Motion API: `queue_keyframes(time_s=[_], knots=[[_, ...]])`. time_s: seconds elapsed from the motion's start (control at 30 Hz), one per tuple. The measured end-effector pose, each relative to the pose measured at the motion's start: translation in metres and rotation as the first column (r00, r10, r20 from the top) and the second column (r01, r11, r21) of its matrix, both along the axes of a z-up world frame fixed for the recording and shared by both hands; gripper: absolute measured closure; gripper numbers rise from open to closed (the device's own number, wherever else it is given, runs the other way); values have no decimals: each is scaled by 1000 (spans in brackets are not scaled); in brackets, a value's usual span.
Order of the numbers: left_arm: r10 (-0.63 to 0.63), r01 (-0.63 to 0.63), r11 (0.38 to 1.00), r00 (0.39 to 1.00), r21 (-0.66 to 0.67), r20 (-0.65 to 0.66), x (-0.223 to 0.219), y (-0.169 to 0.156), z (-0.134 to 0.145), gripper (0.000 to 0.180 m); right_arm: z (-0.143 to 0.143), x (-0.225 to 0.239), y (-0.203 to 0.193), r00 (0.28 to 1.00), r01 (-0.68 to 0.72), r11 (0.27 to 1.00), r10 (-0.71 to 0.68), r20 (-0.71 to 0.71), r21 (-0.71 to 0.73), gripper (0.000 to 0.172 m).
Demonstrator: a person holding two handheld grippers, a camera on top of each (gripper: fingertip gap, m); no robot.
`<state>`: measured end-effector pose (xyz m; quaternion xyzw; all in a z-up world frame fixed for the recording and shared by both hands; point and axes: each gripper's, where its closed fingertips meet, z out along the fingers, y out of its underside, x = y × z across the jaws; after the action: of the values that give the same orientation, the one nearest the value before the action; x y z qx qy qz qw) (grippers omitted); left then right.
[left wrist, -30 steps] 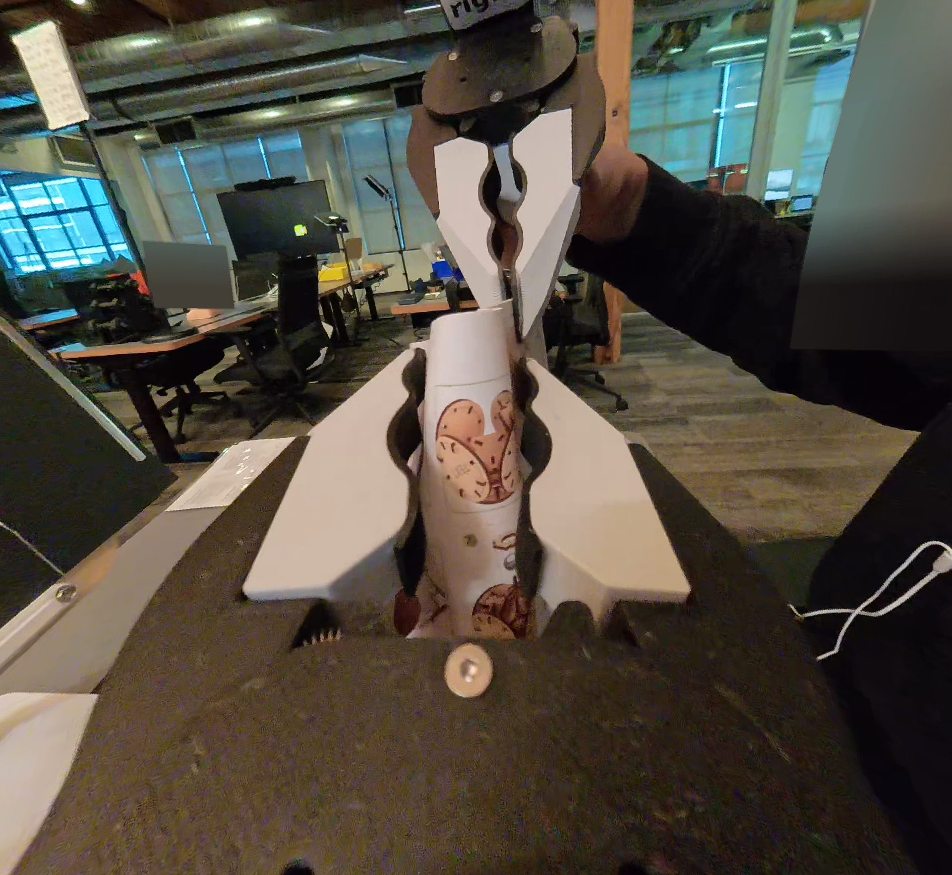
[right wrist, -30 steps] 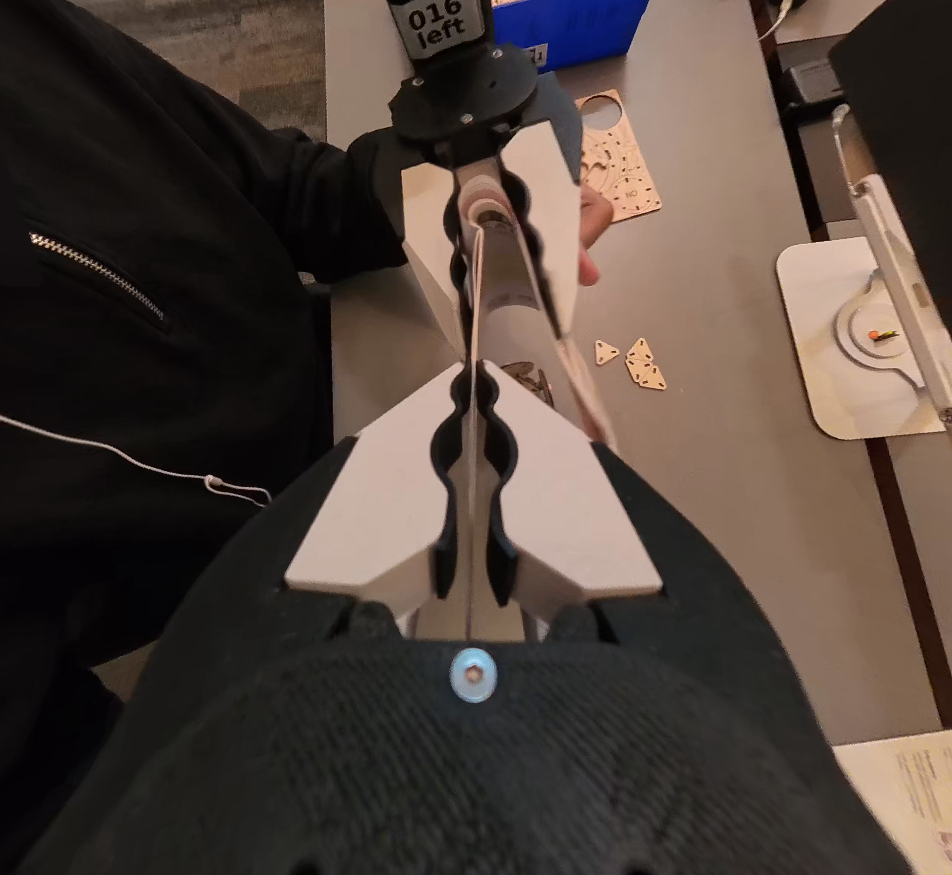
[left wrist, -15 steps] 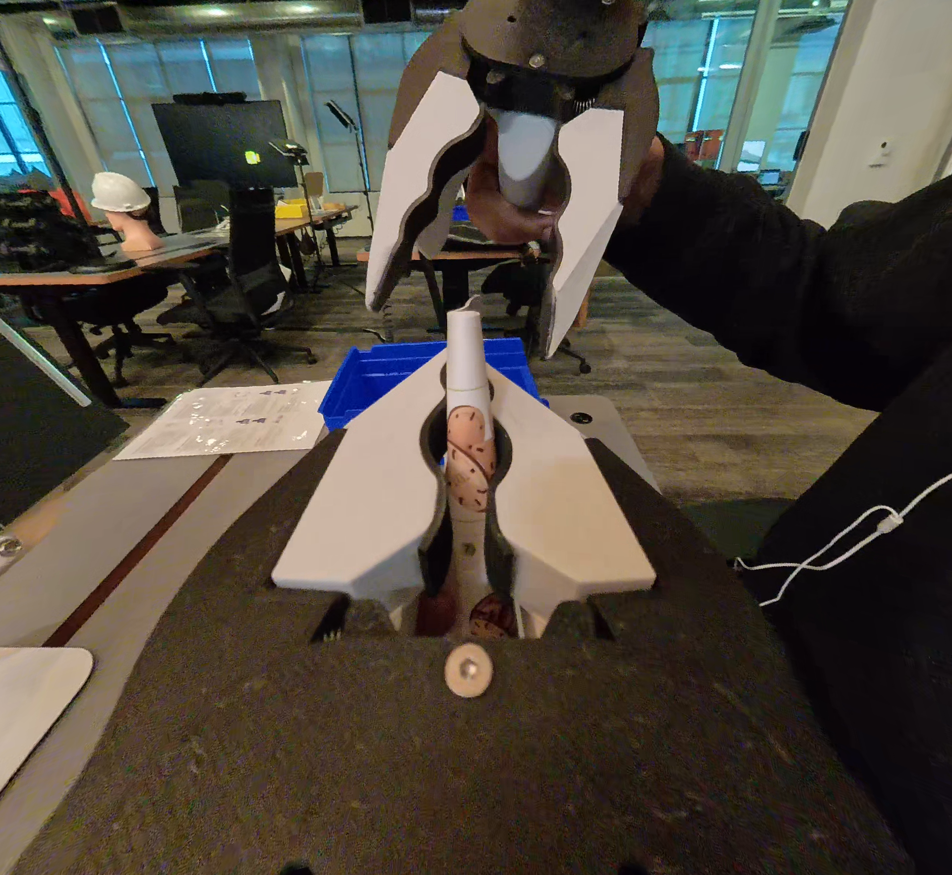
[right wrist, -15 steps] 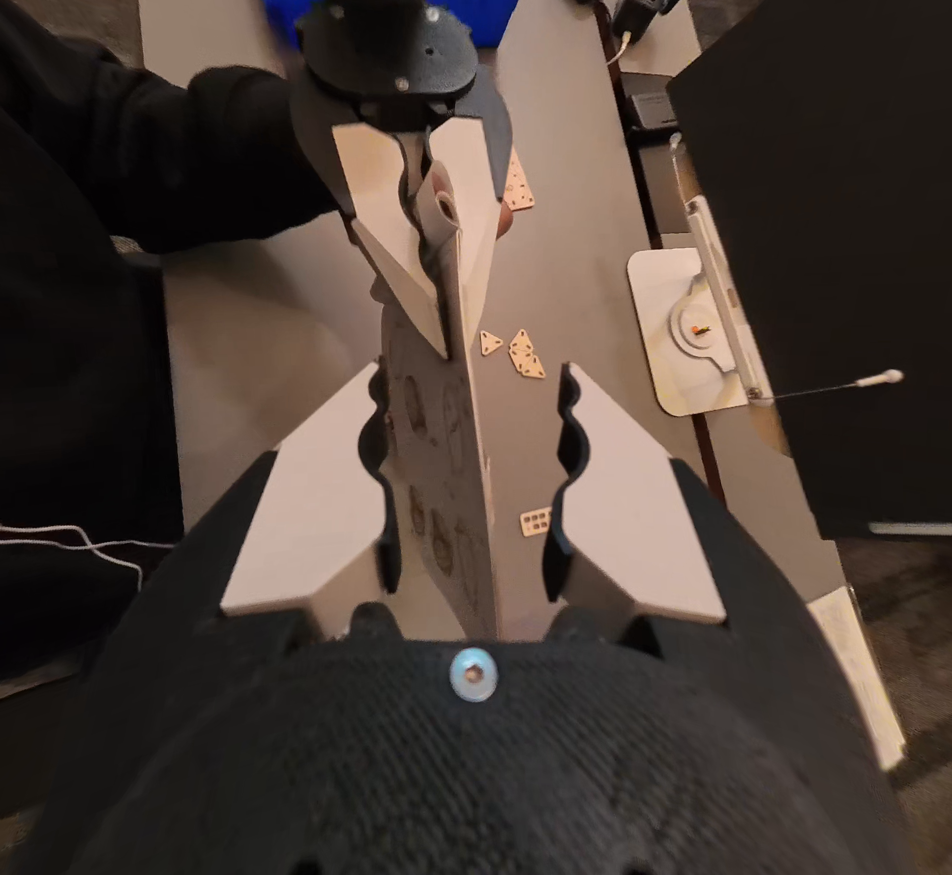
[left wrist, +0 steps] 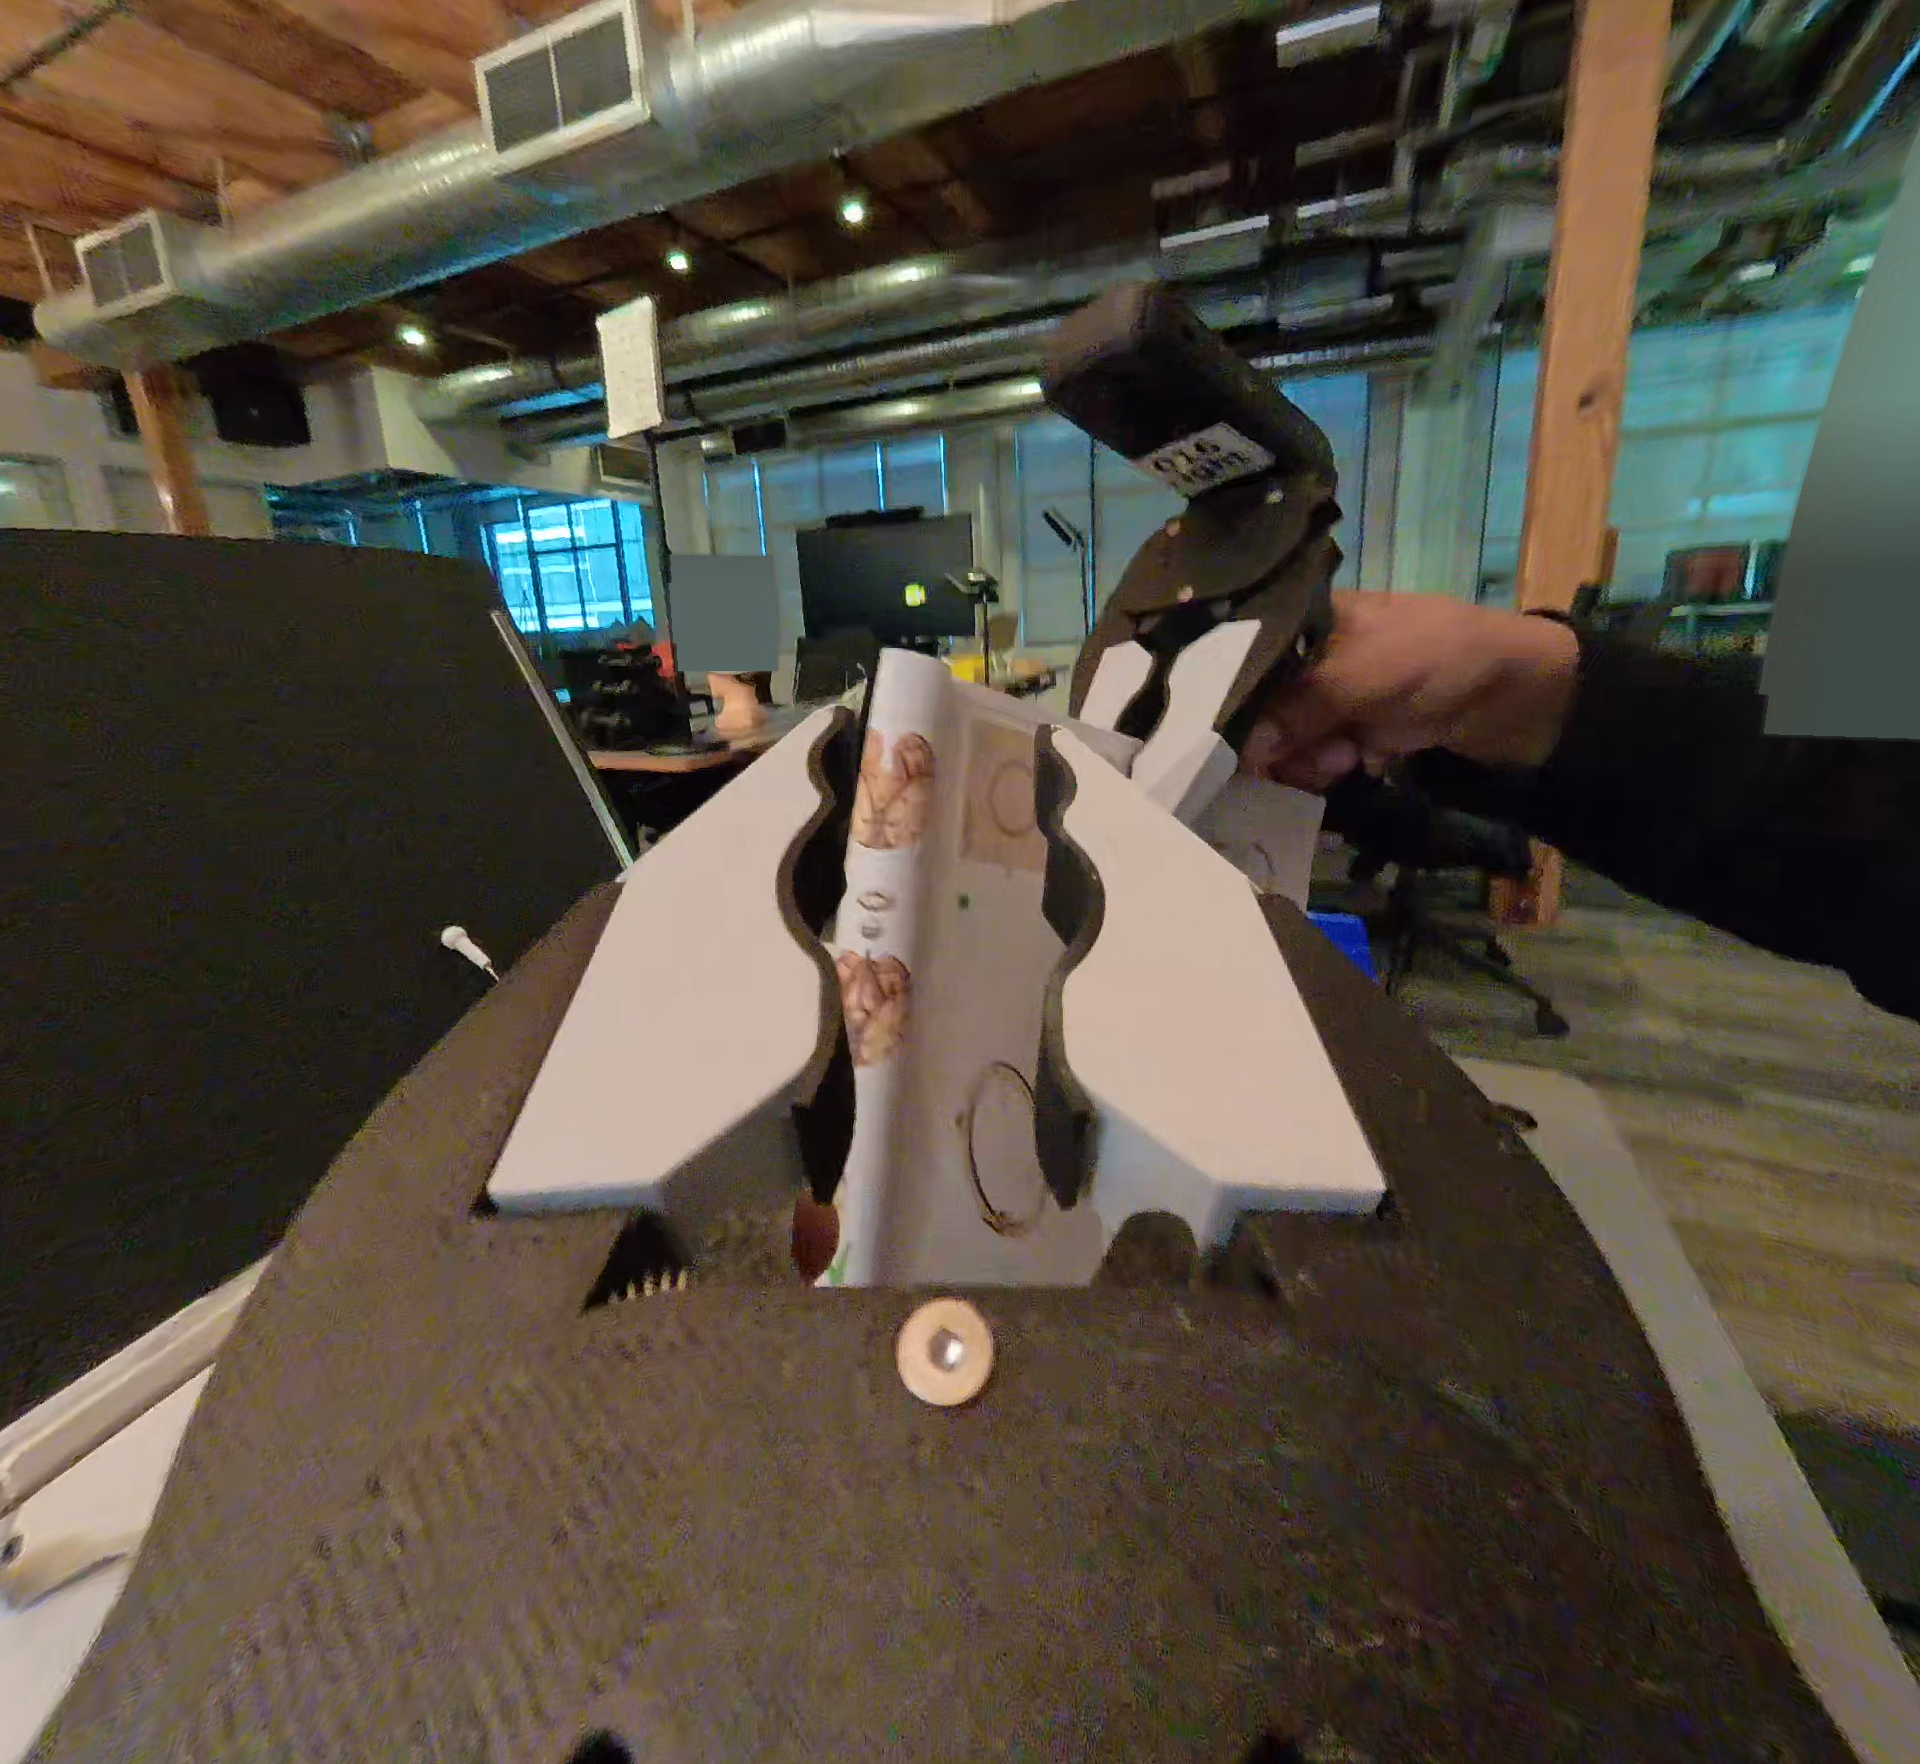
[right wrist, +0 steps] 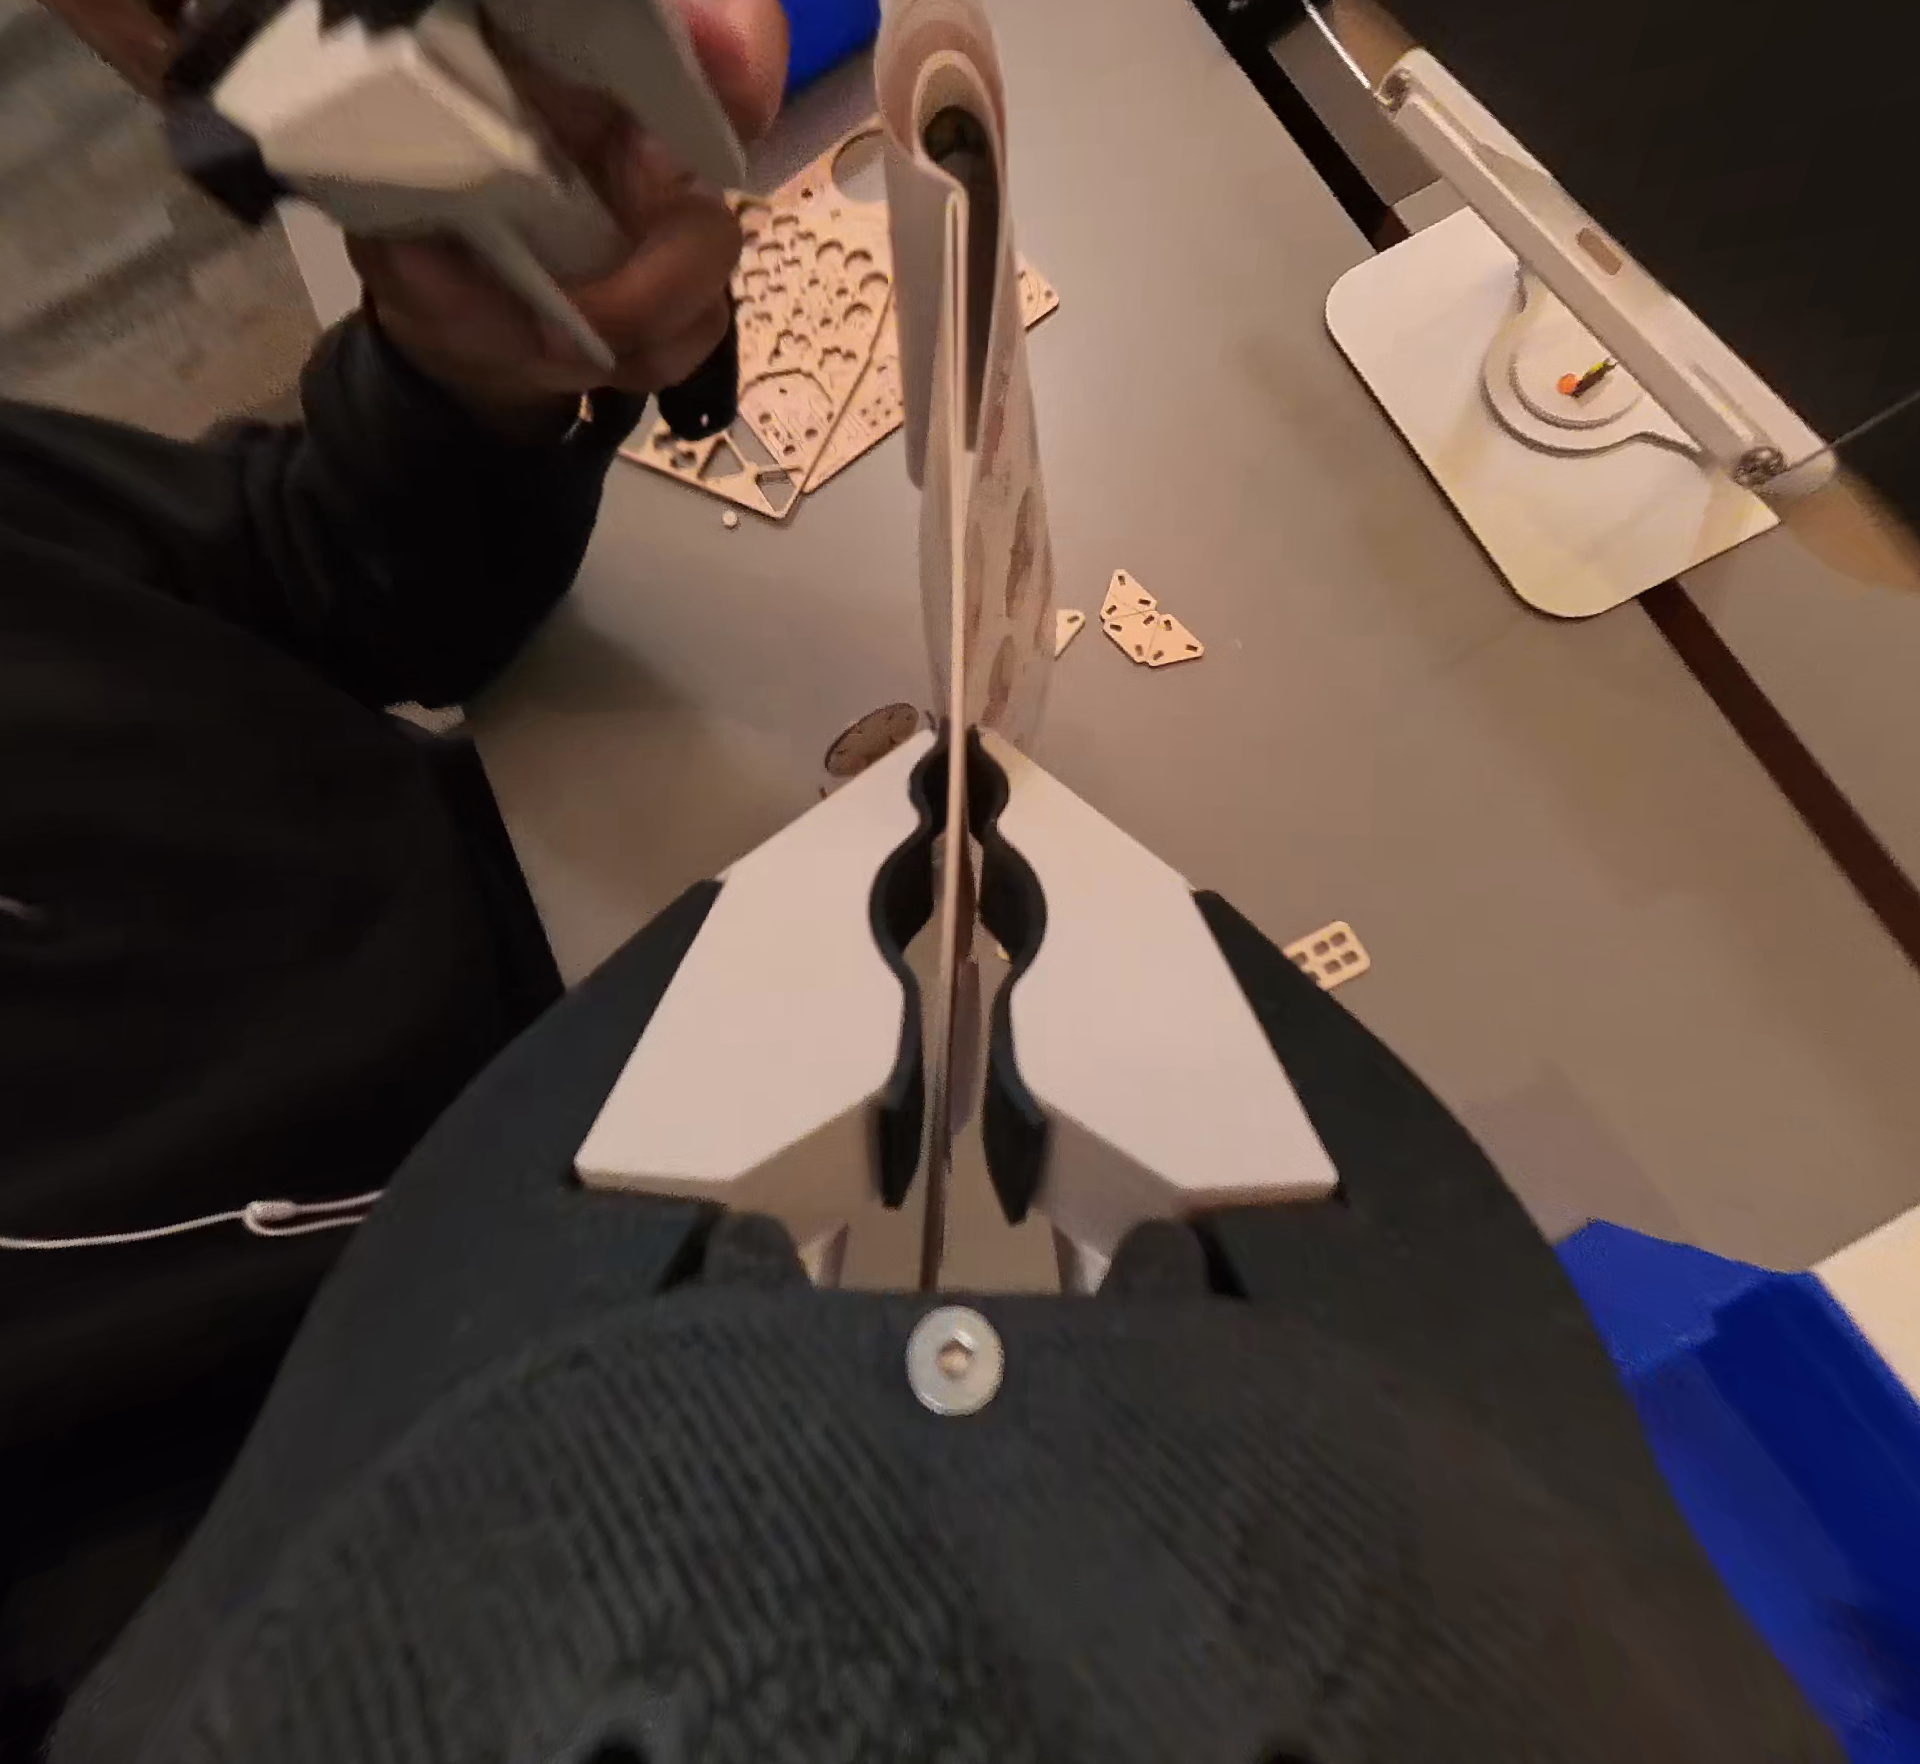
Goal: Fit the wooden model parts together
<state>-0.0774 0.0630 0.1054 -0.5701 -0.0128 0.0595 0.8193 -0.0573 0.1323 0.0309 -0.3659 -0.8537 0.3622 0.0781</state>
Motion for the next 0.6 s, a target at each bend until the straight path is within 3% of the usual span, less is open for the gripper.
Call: queue_keyframes(time_s=[0.07,0.17,0.3,0.6], knots=[[4,-7,992,1000,-123,-23,7,13,-13,141,4,-3,2,1000,29,999,-29,-3,-43,172],[106,-123,949,992,-290,-74,-2,30,-38,133,9,-2,0,999,32,998,-33,-23,-62,172],[173,-198,941,979,-275,-112,-6,36,-40,139,8,8,-9,999,-28,999,26,-43,-33,172],[81,-109,961,990,-256,-115,4,32,-36,145,7,21,-14,989,-116,992,119,-86,40,172]])
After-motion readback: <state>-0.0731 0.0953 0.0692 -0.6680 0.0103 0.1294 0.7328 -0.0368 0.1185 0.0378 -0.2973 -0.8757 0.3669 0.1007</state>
